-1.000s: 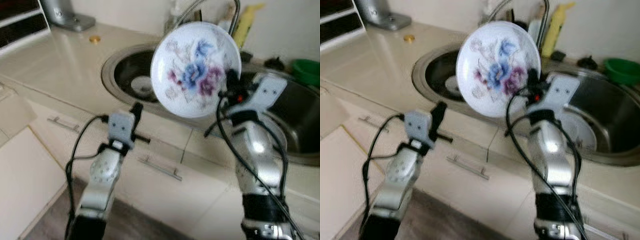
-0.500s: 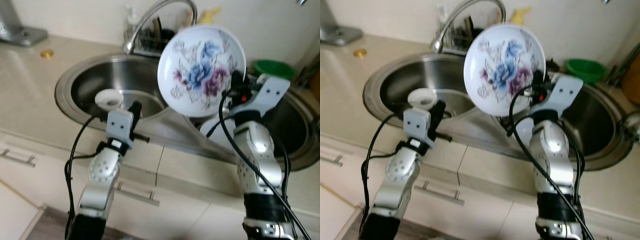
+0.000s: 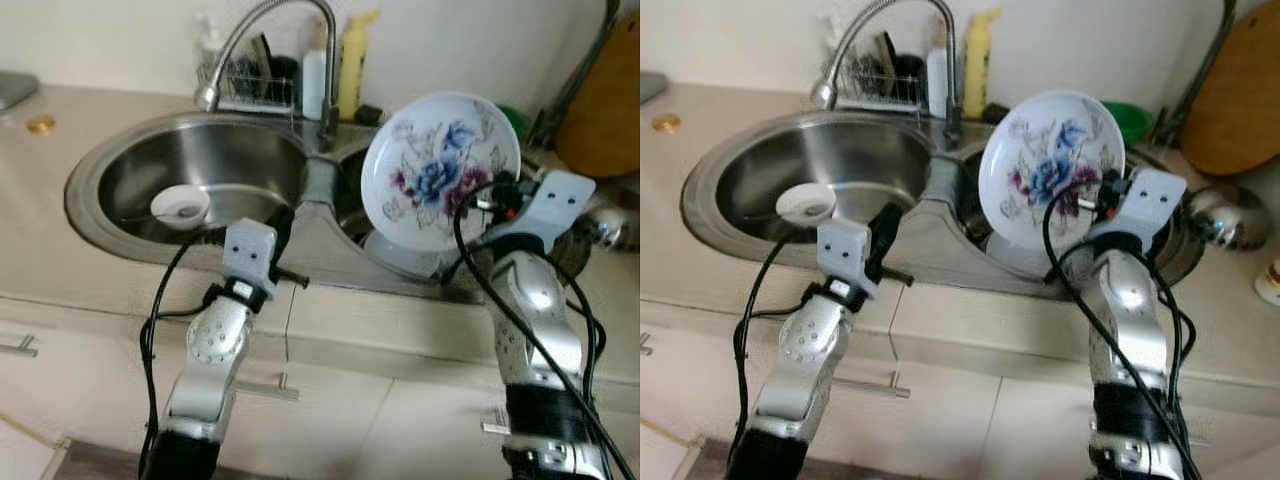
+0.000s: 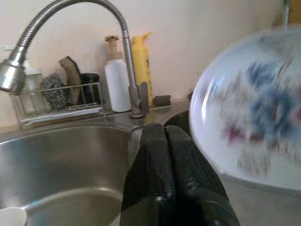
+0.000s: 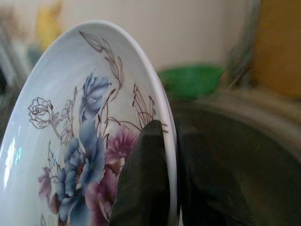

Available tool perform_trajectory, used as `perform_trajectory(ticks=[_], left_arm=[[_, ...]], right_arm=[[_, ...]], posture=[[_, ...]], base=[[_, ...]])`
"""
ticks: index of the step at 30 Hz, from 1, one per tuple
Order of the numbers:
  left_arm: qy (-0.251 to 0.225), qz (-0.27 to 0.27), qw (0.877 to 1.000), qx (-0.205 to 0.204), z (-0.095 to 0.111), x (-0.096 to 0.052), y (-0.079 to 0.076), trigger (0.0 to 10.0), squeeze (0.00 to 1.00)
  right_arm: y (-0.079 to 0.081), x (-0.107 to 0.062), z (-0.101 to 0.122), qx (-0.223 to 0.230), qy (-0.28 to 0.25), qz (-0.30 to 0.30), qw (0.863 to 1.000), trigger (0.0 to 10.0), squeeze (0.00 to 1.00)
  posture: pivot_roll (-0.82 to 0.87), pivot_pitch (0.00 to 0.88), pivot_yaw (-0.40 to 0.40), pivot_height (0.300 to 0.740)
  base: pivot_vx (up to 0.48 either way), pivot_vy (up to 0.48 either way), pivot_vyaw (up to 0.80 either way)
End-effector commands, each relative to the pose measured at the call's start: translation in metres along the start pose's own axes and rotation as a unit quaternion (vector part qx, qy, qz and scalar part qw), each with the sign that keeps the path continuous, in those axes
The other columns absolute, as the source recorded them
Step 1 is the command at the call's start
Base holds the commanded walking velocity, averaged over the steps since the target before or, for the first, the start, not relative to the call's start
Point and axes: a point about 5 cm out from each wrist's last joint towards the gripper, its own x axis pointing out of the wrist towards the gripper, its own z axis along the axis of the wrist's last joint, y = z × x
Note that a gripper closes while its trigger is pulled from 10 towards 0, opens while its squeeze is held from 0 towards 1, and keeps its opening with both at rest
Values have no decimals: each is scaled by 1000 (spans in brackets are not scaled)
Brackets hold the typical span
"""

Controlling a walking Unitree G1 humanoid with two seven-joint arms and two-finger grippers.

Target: Kitchen organization

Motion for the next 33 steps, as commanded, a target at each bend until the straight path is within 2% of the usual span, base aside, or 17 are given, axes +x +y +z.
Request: perform_trajectory(ticks=[1,2,6,8,11,12,13,14,15,16,19,20,21,22,27,28,33], left_arm=[[-1,-6,1000,1,1,1,-2,10000,0],[-1,-6,1000,1,2,1,-2,10000,0],[-1,-4,1000,2,1,1,-2,10000,0],[-1,-4,1000,2,1,1,-2,10000,0],[-1,-5,1000,2,1,1,-2,10000,0],[0,-5,1000,2,1,1,-2,10000,0],[0,-5,1000,3,1,1,-2,10000,0],[0,-5,1000,3,1,1,-2,10000,0],[0,-5,1000,3,1,1,-2,10000,0],[0,-5,1000,3,1,1,-2,10000,0],[2,-5,1000,3,1,1,-2,10000,0],[2,-6,1000,3,0,1,-2,10000,0],[2,-6,1000,3,0,1,-2,10000,0],[3,-6,1000,3,0,0,-2,10000,0],[5,-6,1000,2,0,0,-2,10000,0],[5,-5,1000,0,0,0,-2,10000,0],[7,-5,1000,-5,-1,0,-2,10000,0]], right_arm=[[4,1,-1,-14,9,8,1000,0,0],[4,1,-10,-36,32,14,999,0,0],[5,2,-17,-84,50,19,995,0,0],[6,2,-23,-116,68,27,991,1333,0],[7,2,-27,-140,78,29,987,1373,0],[5,2,-32,-167,95,26,981,2431,0],[2,2,-37,-173,111,16,979,4431,0],[2,2,-37,-173,111,16,979,4431,0],[1,2,-38,-176,116,13,978,6549,0],[-2,1,-43,-192,131,5,973,10000,0],[-5,0,-46,-194,140,-1,971,10000,39],[-7,-1,-47,-193,141,-7,971,10000,765],[-7,-1,-47,-193,141,-7,971,10000,765],[-9,-1,-46,-181,141,-12,973,10000,1000],[-14,0,-39,-154,119,-35,980,10000,1000],[-15,1,-27,-129,81,-47,987,10000,1000],[-18,1,-8,-116,21,-65,991,10000,1000]], posture=[[134,0,-50,740],[138,0,-52,740],[138,0,-52,740],[137,0,-52,740],[137,0,-52,740],[138,0,-53,740],[138,0,-53,740],[138,0,-53,740],[138,0,-53,740],[140,0,-53,740],[137,0,-51,740],[137,0,-51,740],[137,0,-51,740],[136,0,-49,740],[136,0,-50,740],[137,0,-50,740],[137,0,-49,740]], base=[[0,0,0],[0,0,0],[0,0,0],[0,0,0],[0,0,0],[0,0,0],[0,0,0],[0,0,0],[0,0,0],[0,0,0],[0,0,0],[0,0,0],[0,0,0],[0,0,0],[0,0,0],[0,0,0],[0,0,0]])
